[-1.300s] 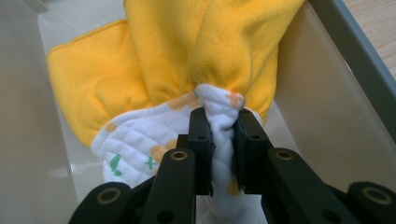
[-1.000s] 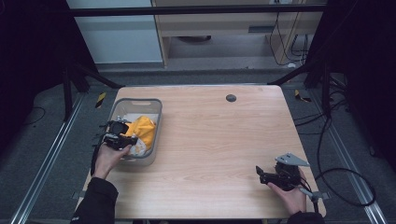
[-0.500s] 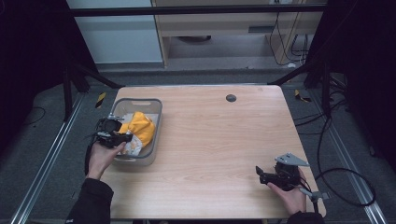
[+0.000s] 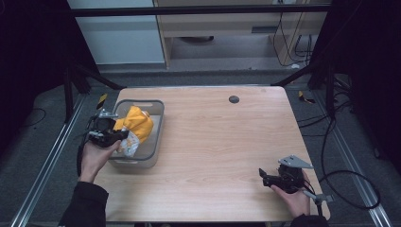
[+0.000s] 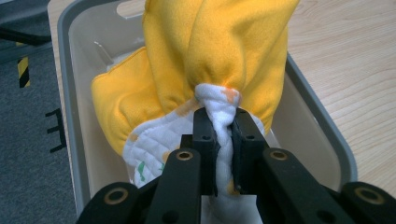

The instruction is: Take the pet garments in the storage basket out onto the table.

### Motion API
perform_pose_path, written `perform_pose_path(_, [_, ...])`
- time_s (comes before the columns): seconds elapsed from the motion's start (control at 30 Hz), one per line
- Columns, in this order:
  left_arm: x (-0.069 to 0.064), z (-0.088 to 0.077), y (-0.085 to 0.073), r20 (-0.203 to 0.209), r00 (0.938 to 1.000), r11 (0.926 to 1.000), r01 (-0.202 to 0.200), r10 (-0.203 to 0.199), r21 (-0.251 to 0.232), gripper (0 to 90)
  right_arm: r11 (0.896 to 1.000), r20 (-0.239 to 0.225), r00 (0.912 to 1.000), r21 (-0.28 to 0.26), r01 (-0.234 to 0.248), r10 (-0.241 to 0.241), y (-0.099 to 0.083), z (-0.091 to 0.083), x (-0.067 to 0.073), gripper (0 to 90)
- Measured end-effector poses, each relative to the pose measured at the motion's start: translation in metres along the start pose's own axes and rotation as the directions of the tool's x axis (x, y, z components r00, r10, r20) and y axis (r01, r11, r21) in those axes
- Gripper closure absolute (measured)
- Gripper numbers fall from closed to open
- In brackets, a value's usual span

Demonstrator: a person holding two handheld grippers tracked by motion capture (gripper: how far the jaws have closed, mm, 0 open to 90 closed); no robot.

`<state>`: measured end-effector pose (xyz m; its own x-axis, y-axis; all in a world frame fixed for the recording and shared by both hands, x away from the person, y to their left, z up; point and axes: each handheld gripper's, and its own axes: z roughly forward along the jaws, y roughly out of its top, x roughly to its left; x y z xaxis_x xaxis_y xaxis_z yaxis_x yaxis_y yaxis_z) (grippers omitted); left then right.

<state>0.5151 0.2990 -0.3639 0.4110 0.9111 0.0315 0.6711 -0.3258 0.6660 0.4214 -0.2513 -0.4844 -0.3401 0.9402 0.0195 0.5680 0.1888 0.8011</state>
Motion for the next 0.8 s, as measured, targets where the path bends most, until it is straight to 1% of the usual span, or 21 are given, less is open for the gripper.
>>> perform_pose_path(0.3, [-0.002, -0.014, 0.004, 0.009, 0.9998, 0.9997, -0.015, 0.015, -0.02, 81.9, 1.0, 0.004, 1.0, -0.004, 0.002, -0.002, 0.0, 0.0, 0.0, 9.3])
perform_pose_path(0.37, [-0.003, -0.017, 0.004, 0.014, 0.9997, 0.9995, -0.02, 0.02, -0.024, 81.9, 1.0, 0.005, 1.0, -0.005, 0.002, -0.002, 0.0, 0.0, 0.0, 9.3])
perform_pose_path(0.43, [-0.004, -0.021, 0.005, 0.028, 0.9994, 0.9991, -0.021, 0.023, -0.038, 81.9, 1.0, 0.005, 1.0, -0.006, 0.002, -0.002, 0.0, 0.0, 0.0, 9.3])
perform_pose_path(0.5, [-0.005, -0.025, 0.006, 0.03, 0.9992, 0.9988, -0.023, 0.025, -0.044, 81.9, 1.0, 0.005, 1.0, -0.006, 0.002, -0.002, 0.0, 0.0, 0.0, 9.3])
perform_pose_path(0.57, [-0.007, -0.03, 0.008, 0.034, 0.999, 0.9981, -0.028, 0.03, -0.055, 81.9, 1.0, 0.006, 1.0, -0.007, 0.001, -0.001, 0.0, 0.0, 0.0, 9.3])
perform_pose_path(0.8, [-0.014, -0.042, 0.012, 0.044, 0.9972, 0.9957, -0.057, 0.06, -0.073, 81.9, 1.0, 0.004, 1.0, -0.007, -0.001, 0.001, 0.0, 0.0, 0.0, 9.3])
